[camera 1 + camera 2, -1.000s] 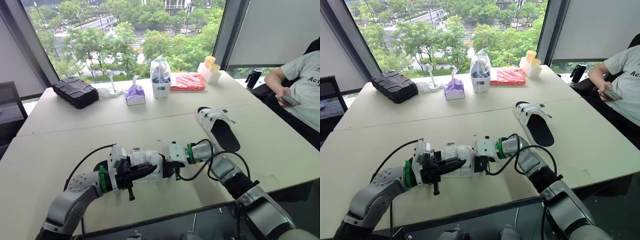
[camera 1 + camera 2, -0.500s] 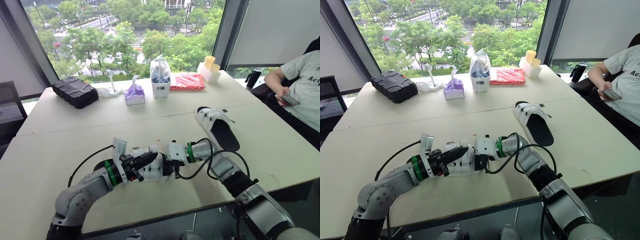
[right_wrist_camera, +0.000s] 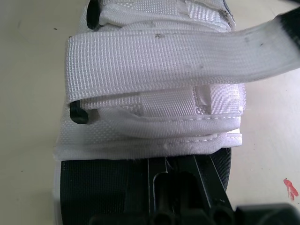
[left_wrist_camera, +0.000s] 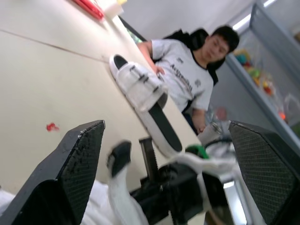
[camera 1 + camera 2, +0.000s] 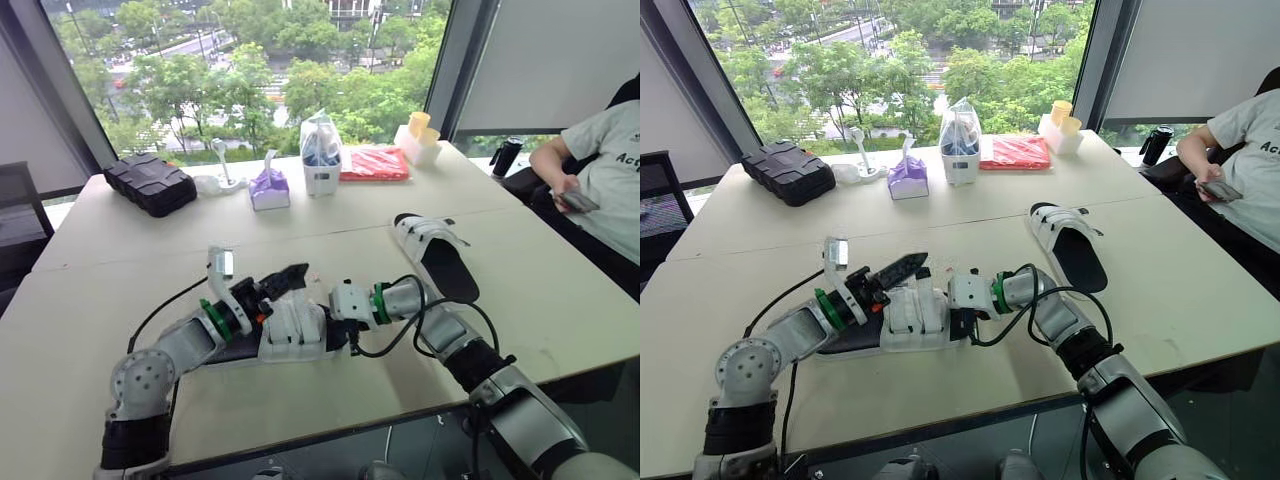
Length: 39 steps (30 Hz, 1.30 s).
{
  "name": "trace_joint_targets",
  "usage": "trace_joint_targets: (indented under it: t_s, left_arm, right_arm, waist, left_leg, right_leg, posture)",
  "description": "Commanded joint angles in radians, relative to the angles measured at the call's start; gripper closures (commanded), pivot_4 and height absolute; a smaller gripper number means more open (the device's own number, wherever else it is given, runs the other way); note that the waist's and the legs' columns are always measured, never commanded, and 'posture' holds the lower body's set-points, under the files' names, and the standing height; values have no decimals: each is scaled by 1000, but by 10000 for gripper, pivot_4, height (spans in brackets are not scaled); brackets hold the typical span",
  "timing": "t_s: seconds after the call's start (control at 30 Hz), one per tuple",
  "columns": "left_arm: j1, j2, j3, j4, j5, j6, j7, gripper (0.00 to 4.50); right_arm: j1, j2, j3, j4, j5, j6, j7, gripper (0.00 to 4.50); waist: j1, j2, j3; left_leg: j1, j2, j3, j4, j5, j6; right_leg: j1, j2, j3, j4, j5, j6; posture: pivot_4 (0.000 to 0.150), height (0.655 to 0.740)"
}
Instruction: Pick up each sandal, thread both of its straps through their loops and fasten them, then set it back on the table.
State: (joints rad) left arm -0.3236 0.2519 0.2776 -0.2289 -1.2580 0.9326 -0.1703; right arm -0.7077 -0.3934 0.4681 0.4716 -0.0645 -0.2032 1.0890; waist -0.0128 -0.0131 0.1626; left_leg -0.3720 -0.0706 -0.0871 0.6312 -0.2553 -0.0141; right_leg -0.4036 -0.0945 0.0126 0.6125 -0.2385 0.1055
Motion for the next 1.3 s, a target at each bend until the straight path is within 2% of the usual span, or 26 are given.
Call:
trace_joint_targets:
  t_s: [0.03, 0.17, 0.3, 0.43, 0.53, 0.6, 0.73, 0.9, 0.97, 1.03, 1.23, 1.3]
  left_arm:
    - [-37, 12, 79, -6, -118, -13, 92, 744]
    - [-78, 100, 95, -11, -133, 4, 95, 744]
    - [-169, 355, -133, -9, 189, -58, -257, 744]
    - [-277, 478, -362, 140, 468, -224, -597, 744]
    - [-369, 486, -463, 291, 571, -275, -803, 744]
    - [-423, 461, -504, 401, 637, -317, -887, 744]
    - [-502, 396, -532, 570, 731, -383, -991, 744]
    - [-521, 354, -541, 631, 810, -422, -1075, 744]
    - [-511, 354, -542, 619, 828, -427, -1112, 5906]
    - [-509, 345, -529, 621, 843, -425, -1117, 13481]
    - [-492, 325, -491, 596, 844, -389, -1111, 44506]
    - [-482, 319, -467, 565, 816, -351, -1109, 44506]
  right_arm:
    - [26, -16, 25, 82, -75, 37, -12, 45000]
    - [27, -13, 23, 80, -74, 40, -16, 45000]
    - [22, -8, 23, 87, -75, 38, -18, 45000]
    - [17, -3, 26, 96, -77, 32, -16, 45000]
    - [14, 1, 25, 99, -78, 32, -17, 45000]
    - [16, 0, 24, 95, -79, 31, -17, 45000]
    - [16, -7, 25, 93, -87, 27, -22, 45000]
    - [16, -9, 22, 91, -88, 30, -27, 45000]
    - [17, -10, 21, 89, -88, 31, -28, 45000]
    - [16, -10, 20, 91, -88, 31, -28, 45000]
    - [18, -11, 20, 89, -90, 30, -28, 45000]
    - [19, -10, 20, 88, -90, 31, -28, 45000]
  waist:
    - [0, 0, 0]
    - [0, -1, 1]
    - [-2, -5, 3]
    - [-3, -3, 2]
    - [-7, -2, 2]
    - [-6, -2, 2]
    - [-6, -3, 3]
    - [-7, -3, 3]
    - [-7, -3, 3]
    - [-6, -3, 3]
    - [-6, -3, 3]
    - [-6, -3, 3]
  left_leg:
    - [0, 0, 0, 0, 0, 0]
    - [0, 0, 0, 0, 0, -1]
    - [0, 0, 0, 0, 1, -3]
    - [1, 0, 1, -1, 1, -6]
    - [0, 1, 1, -2, 2, -4]
    - [-1, 2, 1, -4, 2, -3]
    - [-1, 2, 0, -4, 2, -3]
    - [-2, 2, 0, -4, 3, -3]
    - [-2, 2, 0, -4, 3, -3]
    - [-2, 2, 0, -4, 3, -3]
    - [-2, 2, 0, -3, 3, -3]
    - [-2, 2, -1, -3, 3, -3]
  right_leg:
    - [0, 0, 0, 0, 0, 0]
    - [0, 1, 0, 0, 0, 0]
    - [0, 5, 1, 0, 0, -1]
    - [0, 6, 3, 0, 2, -5]
    - [-2, 7, 3, 0, 3, -6]
    - [-4, 7, 2, 0, 3, -6]
    - [-5, 7, 2, 1, 3, -6]
    - [-5, 7, 2, 0, 3, -5]
    - [-5, 7, 2, 0, 3, -5]
    - [-4, 7, 2, 1, 3, -5]
    - [-4, 7, 2, 1, 1, -1]
    - [-4, 7, 2, 1, 2, 1]
  posture:
    - [1500, 7400]
    - [1500, 7400]
    - [1500, 7400]
    - [1500, 7400]
    - [1500, 7400]
    - [1500, 7400]
    - [1500, 7400]
    - [1500, 7400]
    - [1500, 7400]
    - [1500, 7400]
    - [1500, 7400]
    - [1500, 7400]
